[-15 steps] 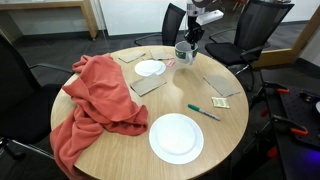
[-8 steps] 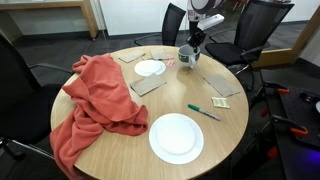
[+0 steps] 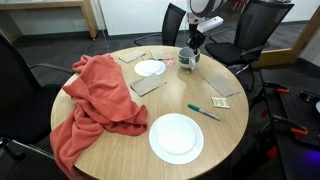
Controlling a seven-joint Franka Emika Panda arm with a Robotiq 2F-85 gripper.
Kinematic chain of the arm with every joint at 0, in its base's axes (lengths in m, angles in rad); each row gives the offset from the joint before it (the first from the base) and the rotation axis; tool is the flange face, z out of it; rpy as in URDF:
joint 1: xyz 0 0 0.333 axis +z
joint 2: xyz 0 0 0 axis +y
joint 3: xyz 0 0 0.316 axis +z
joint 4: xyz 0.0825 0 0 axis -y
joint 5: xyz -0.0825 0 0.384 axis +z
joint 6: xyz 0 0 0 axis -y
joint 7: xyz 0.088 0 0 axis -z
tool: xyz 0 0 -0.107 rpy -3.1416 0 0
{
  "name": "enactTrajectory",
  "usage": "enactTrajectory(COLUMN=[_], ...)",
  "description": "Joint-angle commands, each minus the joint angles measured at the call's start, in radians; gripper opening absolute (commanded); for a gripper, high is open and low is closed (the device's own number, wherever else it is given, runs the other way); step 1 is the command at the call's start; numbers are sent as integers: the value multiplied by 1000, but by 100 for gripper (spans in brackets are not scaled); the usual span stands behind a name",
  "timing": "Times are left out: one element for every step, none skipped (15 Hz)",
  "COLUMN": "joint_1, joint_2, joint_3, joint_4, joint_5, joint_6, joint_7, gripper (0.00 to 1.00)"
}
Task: Move the mug cup to the right
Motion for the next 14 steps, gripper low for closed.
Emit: enactTrajectory(joint_1=[6,7,7,7,7,7,7,8,7,6,6,6,6,7], joint_2=[2,6,9,12,15,17,20,20,19,18,16,14,11,5], joint_3=[-11,-11,-11,-12,-13,-13,-13,-14,-13,-14,-16,-17,-18,-19], joint_4=[37,39,42,44,47,49,52,53,53,56,57,59,59,57], joint_5=[-24,-25,-25,-25,-26,-26,-27,-28,-26,-27,-28,-27,-28,-28], joint_6=[-47,-45,-45,-44,-46,-46,-48,-51,-50,-52,-51,-51,-50,-49], joint_7=[29,30,30,30,31,32,32,33,32,32,33,32,33,32], gripper=[3,3,3,3,3,3,3,26,37,43,51,58,67,73])
